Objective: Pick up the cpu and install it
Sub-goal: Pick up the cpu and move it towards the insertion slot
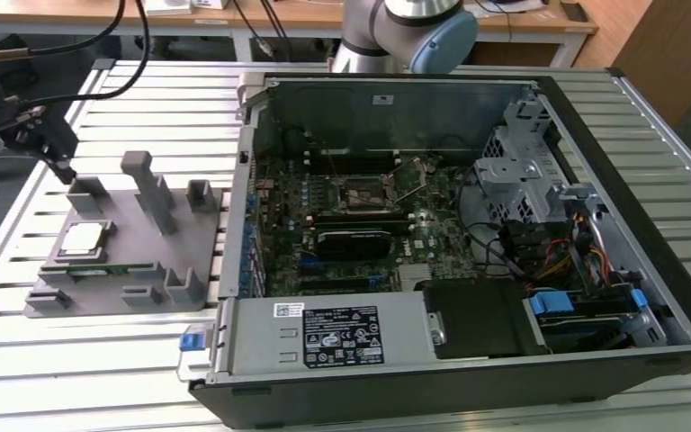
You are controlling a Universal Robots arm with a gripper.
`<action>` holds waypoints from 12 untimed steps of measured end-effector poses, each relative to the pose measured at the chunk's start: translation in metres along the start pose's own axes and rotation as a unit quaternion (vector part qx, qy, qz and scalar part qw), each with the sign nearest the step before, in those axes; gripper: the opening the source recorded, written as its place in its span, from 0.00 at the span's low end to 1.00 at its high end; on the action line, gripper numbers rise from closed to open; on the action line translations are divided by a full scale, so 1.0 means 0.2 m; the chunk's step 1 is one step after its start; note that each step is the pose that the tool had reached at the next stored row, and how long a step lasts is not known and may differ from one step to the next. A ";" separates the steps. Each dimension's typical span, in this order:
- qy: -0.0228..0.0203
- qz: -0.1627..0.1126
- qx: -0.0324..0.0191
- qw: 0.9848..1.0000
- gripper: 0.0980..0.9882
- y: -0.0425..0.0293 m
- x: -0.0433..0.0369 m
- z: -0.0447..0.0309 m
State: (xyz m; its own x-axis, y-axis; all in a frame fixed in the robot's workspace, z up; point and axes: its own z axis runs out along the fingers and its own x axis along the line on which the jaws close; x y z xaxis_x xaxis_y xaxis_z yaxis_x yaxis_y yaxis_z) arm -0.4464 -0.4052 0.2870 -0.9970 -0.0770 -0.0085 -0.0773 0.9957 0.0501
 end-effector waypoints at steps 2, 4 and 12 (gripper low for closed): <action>0.000 0.000 0.000 1.000 0.88 -0.002 0.000 0.017; 0.000 0.000 0.000 1.000 0.88 -0.004 0.000 0.034; 0.000 0.002 0.000 1.000 0.88 -0.022 -0.002 0.102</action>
State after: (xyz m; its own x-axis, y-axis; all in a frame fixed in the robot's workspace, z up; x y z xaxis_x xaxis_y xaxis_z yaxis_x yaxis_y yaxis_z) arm -0.4456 -0.4086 0.2663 -0.9974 -0.0722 -0.0085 -0.0726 0.9961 0.0501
